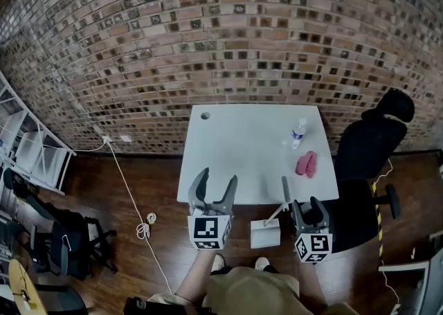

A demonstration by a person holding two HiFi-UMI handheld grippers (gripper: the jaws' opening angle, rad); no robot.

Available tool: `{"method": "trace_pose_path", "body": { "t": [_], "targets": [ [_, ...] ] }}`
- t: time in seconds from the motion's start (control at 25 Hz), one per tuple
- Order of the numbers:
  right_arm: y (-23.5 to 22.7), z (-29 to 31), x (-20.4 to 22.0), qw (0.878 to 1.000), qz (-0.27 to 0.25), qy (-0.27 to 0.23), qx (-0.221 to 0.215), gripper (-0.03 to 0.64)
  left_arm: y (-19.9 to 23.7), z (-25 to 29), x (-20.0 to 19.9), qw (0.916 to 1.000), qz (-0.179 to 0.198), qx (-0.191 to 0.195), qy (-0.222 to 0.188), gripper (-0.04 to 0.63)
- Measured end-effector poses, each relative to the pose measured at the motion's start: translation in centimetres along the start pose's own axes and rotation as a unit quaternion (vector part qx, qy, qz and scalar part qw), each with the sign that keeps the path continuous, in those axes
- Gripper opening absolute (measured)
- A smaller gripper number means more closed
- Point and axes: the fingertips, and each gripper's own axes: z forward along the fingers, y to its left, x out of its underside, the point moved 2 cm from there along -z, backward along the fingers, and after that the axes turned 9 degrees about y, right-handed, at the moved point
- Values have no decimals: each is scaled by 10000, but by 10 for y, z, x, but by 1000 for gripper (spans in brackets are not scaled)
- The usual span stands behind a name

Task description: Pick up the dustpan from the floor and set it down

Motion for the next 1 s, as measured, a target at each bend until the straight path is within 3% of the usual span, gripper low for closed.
{"method": "trace_pose_path", "body": {
  "t": [0.32,0.56,0.84,1.0],
  "targets": [
    [-3,-2,93,9937,317,1067,-124,245,10,8,6,9998,79,52,160,284],
    [-26,-20,154,9821,368,1843,-72,252,7,11,10,9997,116,54,231,284],
    [-45,-26,197,9764,509,2097,30,268,10,14,8,9996,-22,17,292,284],
    [-47,-18,223,9728,592,2237,-31,359,11,15,6,9996,1,-48,281,284]
  ]
}}
